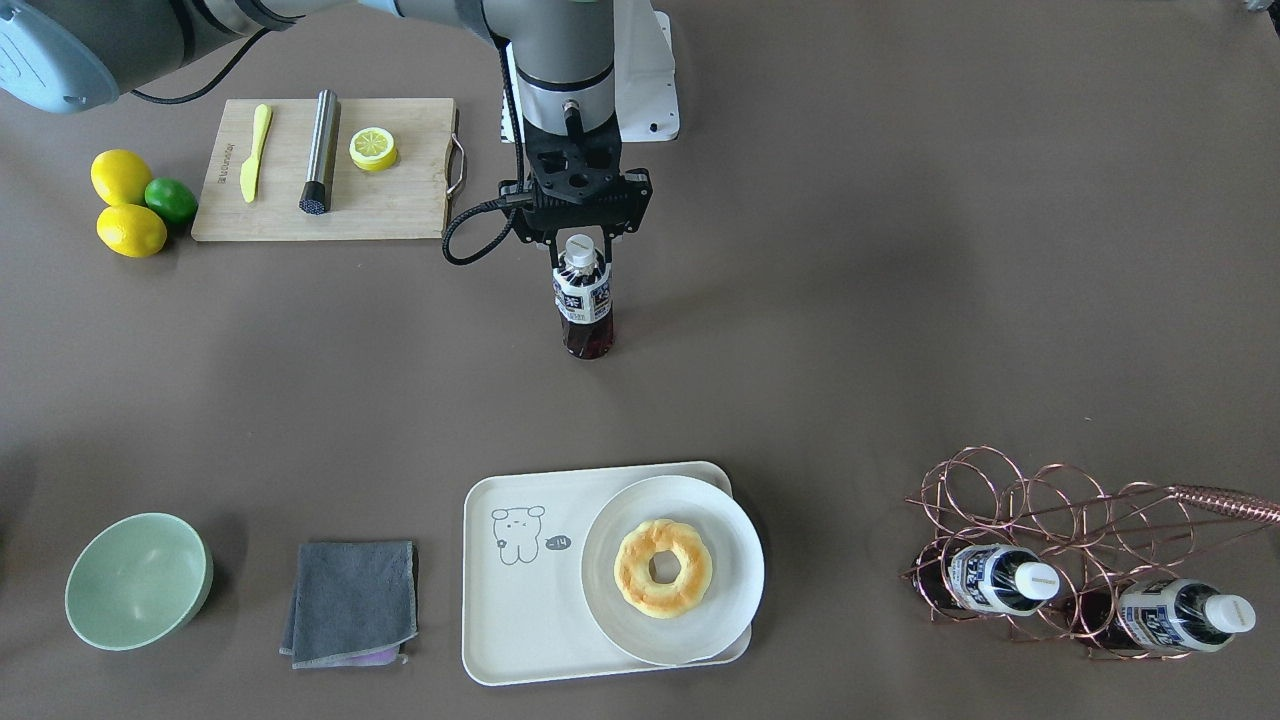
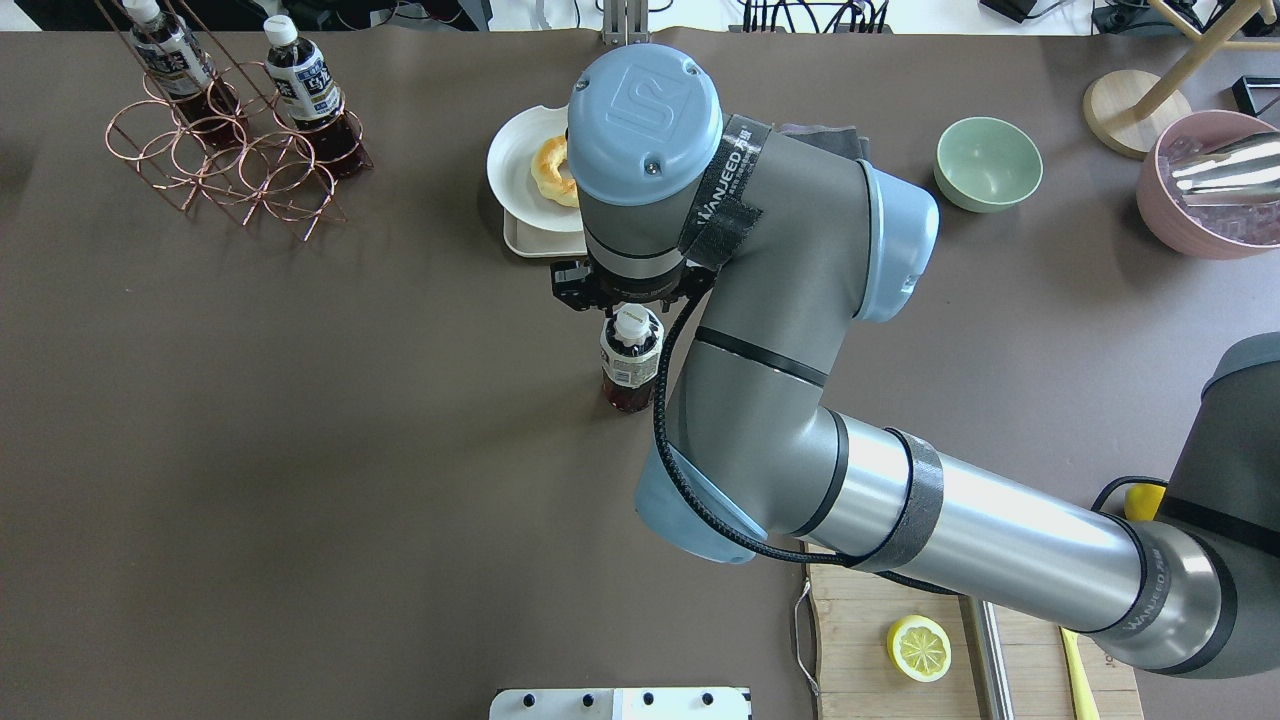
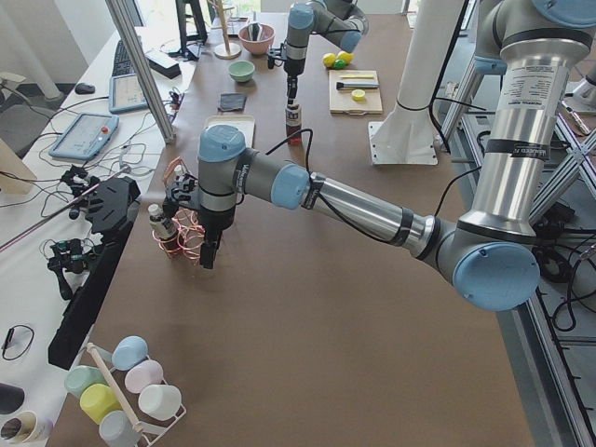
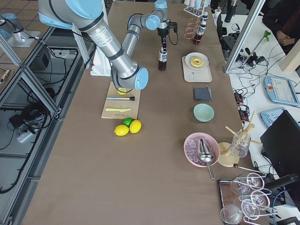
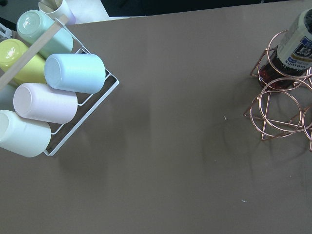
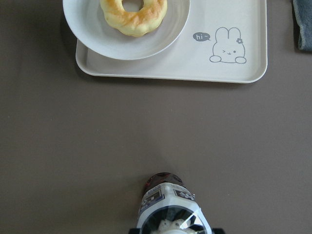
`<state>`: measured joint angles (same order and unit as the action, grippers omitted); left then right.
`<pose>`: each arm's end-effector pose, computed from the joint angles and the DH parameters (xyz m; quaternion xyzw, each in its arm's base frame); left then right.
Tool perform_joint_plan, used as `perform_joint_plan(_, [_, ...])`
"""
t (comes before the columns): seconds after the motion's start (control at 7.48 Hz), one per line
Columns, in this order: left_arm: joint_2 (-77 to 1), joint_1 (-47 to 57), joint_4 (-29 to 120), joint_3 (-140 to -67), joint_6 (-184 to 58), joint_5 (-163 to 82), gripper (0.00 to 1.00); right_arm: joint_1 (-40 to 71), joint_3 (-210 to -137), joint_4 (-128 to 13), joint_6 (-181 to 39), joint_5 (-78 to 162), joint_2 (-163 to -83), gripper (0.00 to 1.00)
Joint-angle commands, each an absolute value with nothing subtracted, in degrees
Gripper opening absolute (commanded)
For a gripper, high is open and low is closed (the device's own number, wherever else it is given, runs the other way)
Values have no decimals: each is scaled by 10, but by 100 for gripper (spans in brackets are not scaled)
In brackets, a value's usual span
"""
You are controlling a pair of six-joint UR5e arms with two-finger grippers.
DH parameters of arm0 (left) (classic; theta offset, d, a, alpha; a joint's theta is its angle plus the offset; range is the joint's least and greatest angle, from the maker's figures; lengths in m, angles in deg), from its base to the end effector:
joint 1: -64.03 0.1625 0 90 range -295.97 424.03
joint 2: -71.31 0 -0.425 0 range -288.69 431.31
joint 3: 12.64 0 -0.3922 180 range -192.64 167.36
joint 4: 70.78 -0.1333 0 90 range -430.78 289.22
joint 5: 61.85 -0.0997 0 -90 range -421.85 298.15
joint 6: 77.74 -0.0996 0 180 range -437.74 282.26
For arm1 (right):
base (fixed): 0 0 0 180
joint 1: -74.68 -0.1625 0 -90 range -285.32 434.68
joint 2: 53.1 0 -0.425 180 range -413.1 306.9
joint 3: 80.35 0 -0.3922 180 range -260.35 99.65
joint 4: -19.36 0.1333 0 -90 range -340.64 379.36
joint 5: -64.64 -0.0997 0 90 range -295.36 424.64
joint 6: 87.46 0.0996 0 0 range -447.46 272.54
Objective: Place tea on tray
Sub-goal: 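Lower the right gripper over the tea bottle and grasp it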
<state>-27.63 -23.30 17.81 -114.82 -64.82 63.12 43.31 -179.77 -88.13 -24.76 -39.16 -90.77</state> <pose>-0.0504 -0.5562 0.4842 0.1216 0.3154 -0.0327 0.9406 -0.5073 -0.4376 0.0764 0.0862 -0.3805 -0.0126 0.9206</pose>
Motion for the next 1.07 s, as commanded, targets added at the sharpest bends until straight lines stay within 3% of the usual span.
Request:
perform_joint_plan(0.0, [-277, -232, 178, -1149, -648, 630, 98, 436, -1801, -881, -237, -392, -909, 56])
perform_joint_plan(0.27, [-276, -232, 178, -1148, -648, 631, 98, 437, -1800, -881, -237, -392, -912, 33])
perform_joint_plan(0.4, [-276, -232, 178, -1149, -648, 630, 98, 437, -1800, -881, -237, -391, -913, 32])
perform_joint_plan(0.53, [-276, -233, 178, -1149, -648, 630, 98, 436, -1802, -881, -237, -392, -914, 0])
perform_joint_plan(0.94, [-276, -233, 177, -1149, -647, 631, 98, 367, -1832, -914, -244, -475, -897, 0])
